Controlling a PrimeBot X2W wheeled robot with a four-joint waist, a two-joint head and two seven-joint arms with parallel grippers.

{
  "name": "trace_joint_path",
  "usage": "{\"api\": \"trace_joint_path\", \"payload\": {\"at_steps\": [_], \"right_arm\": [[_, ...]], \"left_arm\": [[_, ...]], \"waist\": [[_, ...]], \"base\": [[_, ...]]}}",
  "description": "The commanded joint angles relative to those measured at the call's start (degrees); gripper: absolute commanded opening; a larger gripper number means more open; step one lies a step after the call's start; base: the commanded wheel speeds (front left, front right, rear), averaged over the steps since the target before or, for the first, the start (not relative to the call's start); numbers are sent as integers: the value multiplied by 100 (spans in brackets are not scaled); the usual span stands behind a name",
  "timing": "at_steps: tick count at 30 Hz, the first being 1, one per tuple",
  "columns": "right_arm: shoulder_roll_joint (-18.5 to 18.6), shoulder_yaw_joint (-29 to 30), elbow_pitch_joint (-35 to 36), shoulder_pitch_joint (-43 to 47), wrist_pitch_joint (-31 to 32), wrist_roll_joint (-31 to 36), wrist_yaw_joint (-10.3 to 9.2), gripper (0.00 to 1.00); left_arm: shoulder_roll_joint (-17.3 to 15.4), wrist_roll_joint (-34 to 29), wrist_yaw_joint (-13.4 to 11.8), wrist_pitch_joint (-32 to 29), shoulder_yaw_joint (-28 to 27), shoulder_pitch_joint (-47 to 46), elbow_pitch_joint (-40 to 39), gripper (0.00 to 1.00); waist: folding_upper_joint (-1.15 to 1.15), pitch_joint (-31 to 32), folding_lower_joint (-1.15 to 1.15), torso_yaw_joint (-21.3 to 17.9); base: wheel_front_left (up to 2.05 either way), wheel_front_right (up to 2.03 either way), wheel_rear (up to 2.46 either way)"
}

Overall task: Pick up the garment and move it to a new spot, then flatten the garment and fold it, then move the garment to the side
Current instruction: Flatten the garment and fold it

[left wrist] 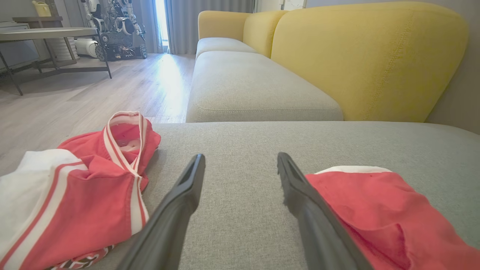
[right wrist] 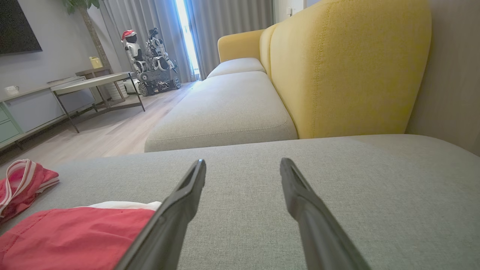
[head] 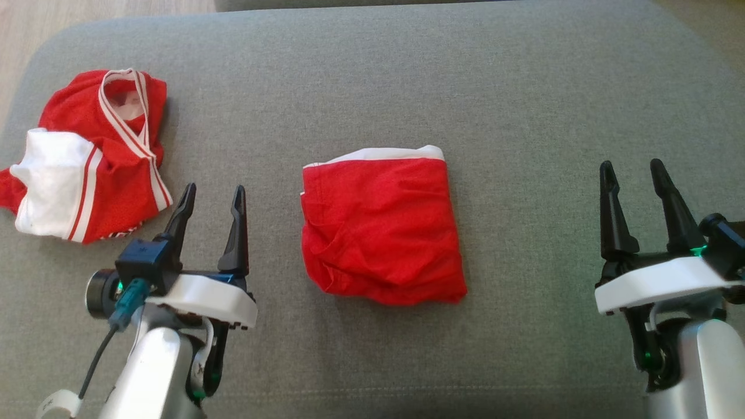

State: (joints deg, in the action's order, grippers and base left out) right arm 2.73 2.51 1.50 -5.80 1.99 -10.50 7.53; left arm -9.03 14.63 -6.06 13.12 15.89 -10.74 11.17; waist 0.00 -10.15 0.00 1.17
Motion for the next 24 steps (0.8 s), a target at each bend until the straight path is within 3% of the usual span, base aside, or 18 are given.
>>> {"api": "trace_joint_path", "payload": {"at_steps": [1,12,13,14,24], "right_arm": [[15,-139,240,-110,-60,23,-4,100],[15,-306,239,-181,41,75,-4,99],[17,-384,215,-214,72,74,-4,41],[29,-481,179,-258,90,68,-4,0],[74,-2261,-878,-875,105,-339,-4,0]], "left_arm": [[-148,-39,-26,-14,-189,-129,-215,100],[-159,-11,-64,-16,-149,-163,-236,100],[-159,-8,-64,-15,-144,-174,-239,100],[-159,-4,-62,-13,-138,-185,-239,100],[-34,34,-8,55,-18,-407,-134,100]], "waist": [[0,7,0,4],[0,-29,0,59],[0,-45,0,71],[0,-57,0,86],[0,-225,0,508]], "base": [[0,0,0],[0,0,0],[0,0,0],[0,0,0],[0,0,0]]}}
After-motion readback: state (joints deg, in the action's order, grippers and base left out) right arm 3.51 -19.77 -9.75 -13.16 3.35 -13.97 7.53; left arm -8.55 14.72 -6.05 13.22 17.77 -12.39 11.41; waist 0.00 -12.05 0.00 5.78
